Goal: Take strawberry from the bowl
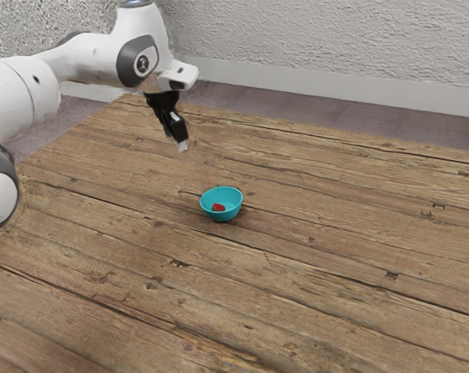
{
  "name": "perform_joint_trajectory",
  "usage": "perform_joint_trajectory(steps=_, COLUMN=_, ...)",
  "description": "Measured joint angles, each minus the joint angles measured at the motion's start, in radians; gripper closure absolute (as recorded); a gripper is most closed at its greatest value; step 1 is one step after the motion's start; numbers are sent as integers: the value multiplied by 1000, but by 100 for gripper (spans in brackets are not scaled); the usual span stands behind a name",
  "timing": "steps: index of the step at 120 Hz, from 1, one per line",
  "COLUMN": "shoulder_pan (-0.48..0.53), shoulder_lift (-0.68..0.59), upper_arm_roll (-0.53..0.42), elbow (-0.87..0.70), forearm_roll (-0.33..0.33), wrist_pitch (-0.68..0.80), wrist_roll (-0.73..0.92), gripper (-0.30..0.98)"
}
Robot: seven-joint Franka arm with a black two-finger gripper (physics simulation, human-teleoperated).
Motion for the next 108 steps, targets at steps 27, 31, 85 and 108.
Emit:
perform_joint_trajectory(steps=27, shoulder_pan=0, shoulder_lift=-13, upper_arm_roll=11, elbow=-22, forearm_roll=-47, wrist_pitch=8, wrist_roll=-58, gripper=7)
perform_joint_trajectory(steps=31, shoulder_pan=0, shoulder_lift=55, upper_arm_roll=10, elbow=37, forearm_roll=-49, wrist_pitch=23, wrist_roll=-66, gripper=6)
perform_joint_trajectory(steps=85, shoulder_pan=4, shoulder_lift=502, upper_arm_roll=-28, elbow=392, forearm_roll=-52, wrist_pitch=145, wrist_roll=-85, gripper=1)
perform_joint_trajectory(steps=108, shoulder_pan=3, shoulder_lift=508, upper_arm_roll=-64, elbow=385, forearm_roll=-43, wrist_pitch=150, wrist_roll=-54, gripper=0)
